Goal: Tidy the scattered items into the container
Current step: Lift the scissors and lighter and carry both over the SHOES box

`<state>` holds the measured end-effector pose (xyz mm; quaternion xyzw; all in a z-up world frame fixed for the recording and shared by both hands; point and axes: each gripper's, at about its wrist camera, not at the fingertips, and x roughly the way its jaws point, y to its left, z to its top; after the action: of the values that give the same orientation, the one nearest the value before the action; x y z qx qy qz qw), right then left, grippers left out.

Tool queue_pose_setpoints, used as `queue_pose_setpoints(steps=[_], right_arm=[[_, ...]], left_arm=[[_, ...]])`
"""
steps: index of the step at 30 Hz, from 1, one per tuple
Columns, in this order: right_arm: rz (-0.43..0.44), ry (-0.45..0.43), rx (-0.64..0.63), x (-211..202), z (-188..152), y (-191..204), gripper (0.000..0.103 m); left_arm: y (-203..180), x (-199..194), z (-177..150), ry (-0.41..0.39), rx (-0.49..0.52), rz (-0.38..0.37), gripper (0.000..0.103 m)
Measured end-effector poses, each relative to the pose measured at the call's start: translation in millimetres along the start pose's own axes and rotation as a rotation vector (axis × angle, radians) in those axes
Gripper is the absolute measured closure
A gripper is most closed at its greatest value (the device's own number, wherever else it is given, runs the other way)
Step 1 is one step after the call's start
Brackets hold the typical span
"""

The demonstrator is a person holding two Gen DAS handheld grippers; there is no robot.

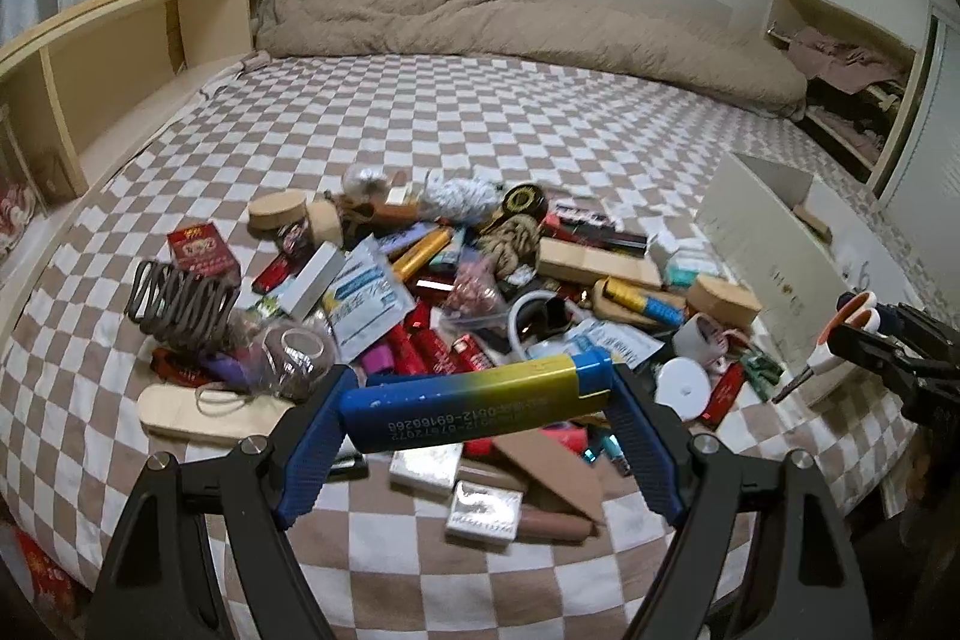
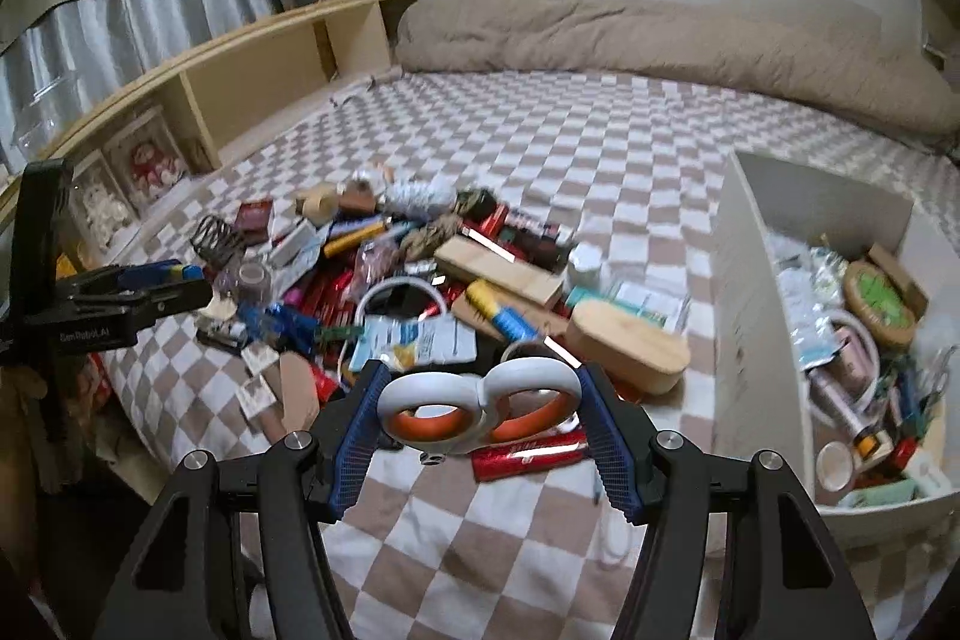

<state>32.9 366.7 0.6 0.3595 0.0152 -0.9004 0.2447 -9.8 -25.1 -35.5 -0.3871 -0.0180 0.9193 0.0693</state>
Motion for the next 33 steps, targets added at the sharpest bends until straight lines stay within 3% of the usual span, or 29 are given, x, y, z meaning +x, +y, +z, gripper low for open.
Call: queue_pose_setpoints(steps=[16,24,33], right_arm=[[-0.067,-0.185,-0.023,-58,48,-20,0.039],[-0.138,-0.287,0.019,-97,64,-55,0.039],[-0.211,-0.336,0.102,-122,62,-104,0.039]], left_arm=[[-47,-26,50,-0.119,0.072,-0.06,0.02],[-85,-31,73,-0.166,0.106,-0.126,0.02],[-138,-20,83,-0.158,0.138,-0.207,0.02]])
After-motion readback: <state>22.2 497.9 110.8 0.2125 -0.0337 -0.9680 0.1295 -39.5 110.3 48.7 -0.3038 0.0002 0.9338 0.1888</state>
